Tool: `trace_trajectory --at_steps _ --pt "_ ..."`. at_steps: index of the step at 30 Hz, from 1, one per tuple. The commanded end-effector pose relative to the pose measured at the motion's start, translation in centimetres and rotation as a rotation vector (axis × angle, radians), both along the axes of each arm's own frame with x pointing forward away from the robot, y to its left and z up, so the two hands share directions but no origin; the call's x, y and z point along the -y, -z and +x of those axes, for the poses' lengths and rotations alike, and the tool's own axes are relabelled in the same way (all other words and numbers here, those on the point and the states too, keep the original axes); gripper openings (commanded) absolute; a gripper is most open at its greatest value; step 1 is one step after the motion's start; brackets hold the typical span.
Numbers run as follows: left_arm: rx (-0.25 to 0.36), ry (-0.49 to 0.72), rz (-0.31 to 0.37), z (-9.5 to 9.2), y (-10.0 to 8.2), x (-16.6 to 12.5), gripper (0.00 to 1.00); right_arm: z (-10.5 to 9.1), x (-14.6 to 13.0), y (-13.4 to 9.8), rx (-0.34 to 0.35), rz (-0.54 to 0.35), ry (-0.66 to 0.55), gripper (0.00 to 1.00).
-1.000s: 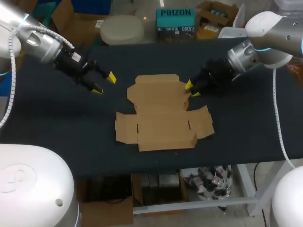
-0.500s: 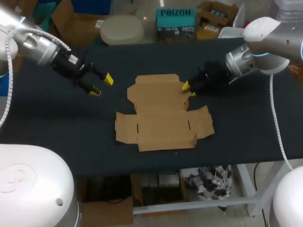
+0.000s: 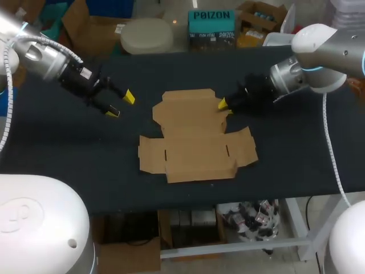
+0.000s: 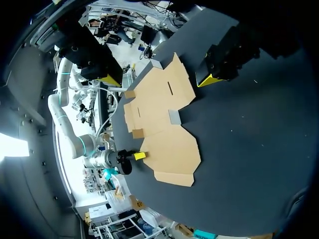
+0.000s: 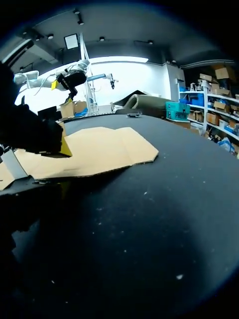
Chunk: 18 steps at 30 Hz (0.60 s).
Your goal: Assemble the packaging by folding the flat box into shape, placing the metal phone stand inside, and closing the box properly
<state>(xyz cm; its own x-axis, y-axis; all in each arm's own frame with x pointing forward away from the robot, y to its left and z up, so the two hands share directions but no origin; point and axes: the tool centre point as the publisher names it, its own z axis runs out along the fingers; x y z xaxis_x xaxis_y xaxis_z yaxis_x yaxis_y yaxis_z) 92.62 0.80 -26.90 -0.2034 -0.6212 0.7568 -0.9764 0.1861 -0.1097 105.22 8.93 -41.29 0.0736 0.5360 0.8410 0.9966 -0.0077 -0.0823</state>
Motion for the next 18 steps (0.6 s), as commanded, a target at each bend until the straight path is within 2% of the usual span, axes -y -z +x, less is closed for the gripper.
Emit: trace_trajectory --at_steps 1,9,13,18 --pt "-0.002 0.001 0.0 0.0 0.0 -0.1 1.0 0.1 0.0 0.2 0.01 0.022 -0.002 0.0" --pt "-0.01 0.038 -0.045 0.5 0.4 0.1 1.0 -0.4 0.8 -1.6 0.079 0.079 0.022 0.0" --pt "0.005 0.053 -0.058 0.7 0.4 0.4 1.0 -0.5 1.2 -3.0 0.123 0.101 0.032 0.0" --pt "0.059 0.066 -0.075 0.9 0.1 0.8 1.0 -0.6 1.6 -4.7 0.174 0.137 0.035 0.0"
